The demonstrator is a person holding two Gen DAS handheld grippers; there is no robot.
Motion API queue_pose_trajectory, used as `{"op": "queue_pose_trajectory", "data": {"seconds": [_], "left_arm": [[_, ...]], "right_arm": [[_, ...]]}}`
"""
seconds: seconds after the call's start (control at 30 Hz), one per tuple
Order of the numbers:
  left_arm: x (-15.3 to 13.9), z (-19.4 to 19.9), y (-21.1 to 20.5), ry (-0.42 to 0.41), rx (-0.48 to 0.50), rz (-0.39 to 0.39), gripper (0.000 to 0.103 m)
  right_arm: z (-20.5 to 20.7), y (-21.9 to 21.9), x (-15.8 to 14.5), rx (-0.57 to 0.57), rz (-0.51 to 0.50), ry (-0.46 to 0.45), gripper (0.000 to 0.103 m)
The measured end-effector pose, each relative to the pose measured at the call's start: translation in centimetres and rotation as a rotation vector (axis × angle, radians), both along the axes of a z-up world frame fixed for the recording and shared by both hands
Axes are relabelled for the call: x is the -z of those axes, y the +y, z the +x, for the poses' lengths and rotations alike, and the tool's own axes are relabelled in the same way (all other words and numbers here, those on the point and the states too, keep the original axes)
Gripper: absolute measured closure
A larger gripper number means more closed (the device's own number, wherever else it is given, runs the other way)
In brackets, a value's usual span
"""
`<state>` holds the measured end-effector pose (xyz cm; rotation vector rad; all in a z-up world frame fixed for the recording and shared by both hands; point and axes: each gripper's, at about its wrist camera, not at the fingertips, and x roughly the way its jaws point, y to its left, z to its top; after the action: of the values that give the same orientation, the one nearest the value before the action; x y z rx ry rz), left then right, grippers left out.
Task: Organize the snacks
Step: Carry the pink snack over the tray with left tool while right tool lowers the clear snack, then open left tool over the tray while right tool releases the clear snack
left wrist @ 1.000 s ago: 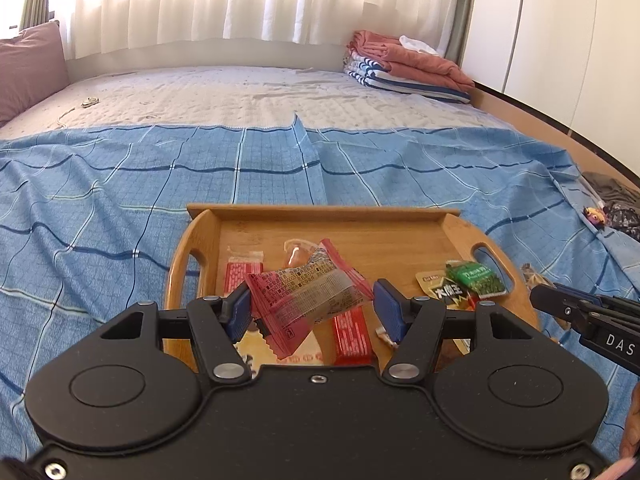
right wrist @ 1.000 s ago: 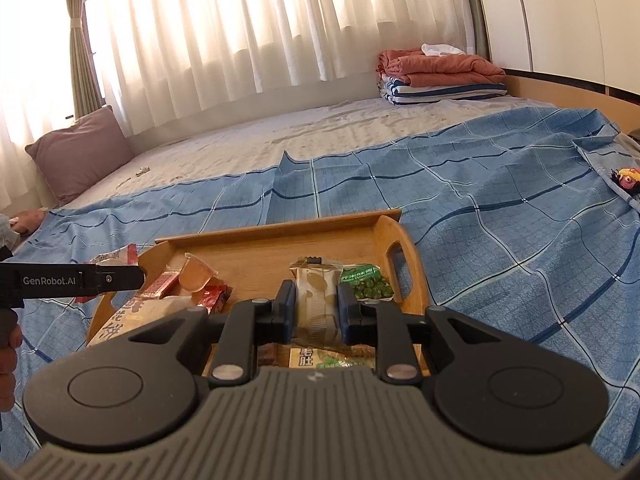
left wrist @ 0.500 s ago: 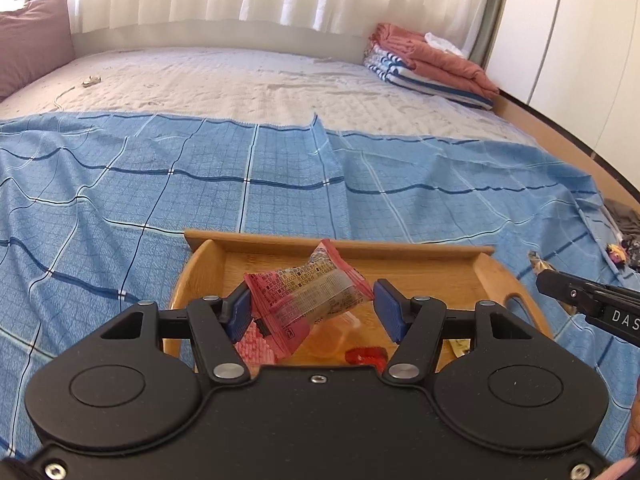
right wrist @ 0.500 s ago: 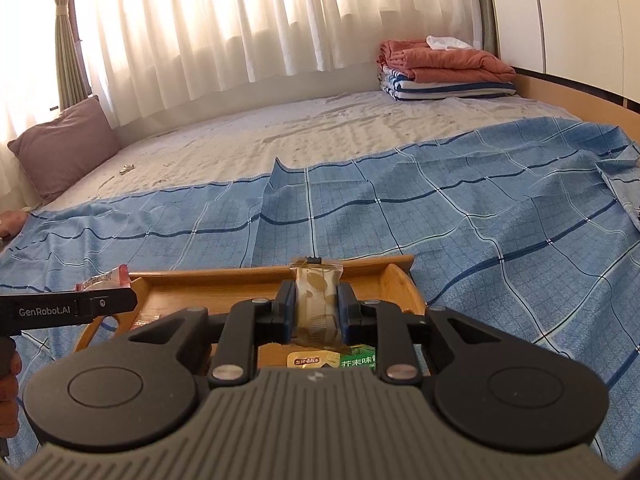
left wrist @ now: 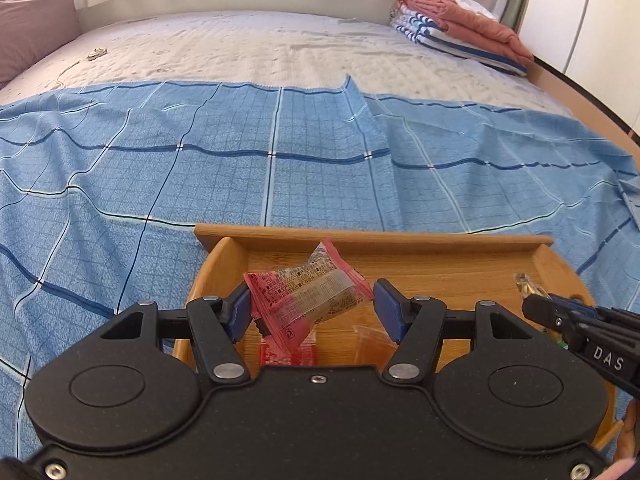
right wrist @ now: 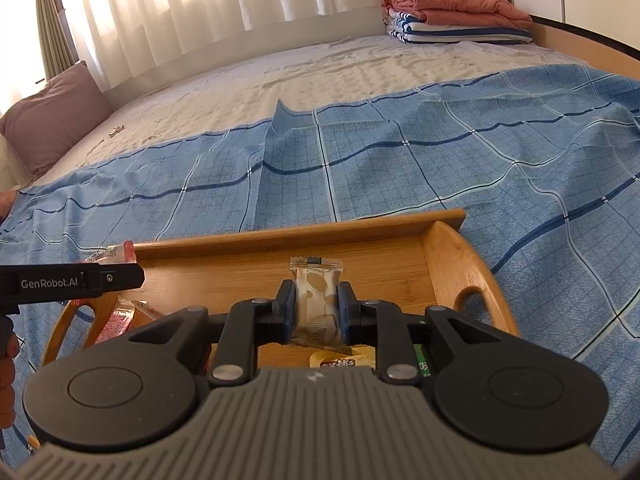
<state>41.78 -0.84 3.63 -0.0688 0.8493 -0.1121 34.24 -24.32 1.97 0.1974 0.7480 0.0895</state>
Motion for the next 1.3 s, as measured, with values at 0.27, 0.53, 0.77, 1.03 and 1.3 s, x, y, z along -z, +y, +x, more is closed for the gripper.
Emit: {"op": "queue_pose_trajectory", "data": {"seconds": [0.27, 0.53, 0.77, 1.03, 1.3], "left_arm": [[2.0, 0.9, 0.0, 0.017, -0.017, 0.056, 0.042], [2.7, 1.0, -0.2, 0.022, -0.003, 0.058, 0.042], [2.9, 1.2, -0.3, 0.021, -0.003, 0.044, 0.041], [2.6, 0.9, -0.1, 0.027, -0.014, 0.011, 0.026], [0.2, -1.3, 0.3, -0.001, -0.033, 0.036, 0.013]], "right_arm": [[0.5, 0.5, 1.4, -0.022, -0.009, 0.018, 0.077], [0.7, 0.7, 2.0, -0.028, -0.018, 0.024, 0.076], [0.7, 0.7, 2.4, -0.025, -0.013, 0.027, 0.071], [0.1, 0.6, 2.0, -0.017, 0.010, 0.019, 0.045], [-2.1, 0.4, 0.1, -0.034, 0.007, -0.029, 0.019]]}}
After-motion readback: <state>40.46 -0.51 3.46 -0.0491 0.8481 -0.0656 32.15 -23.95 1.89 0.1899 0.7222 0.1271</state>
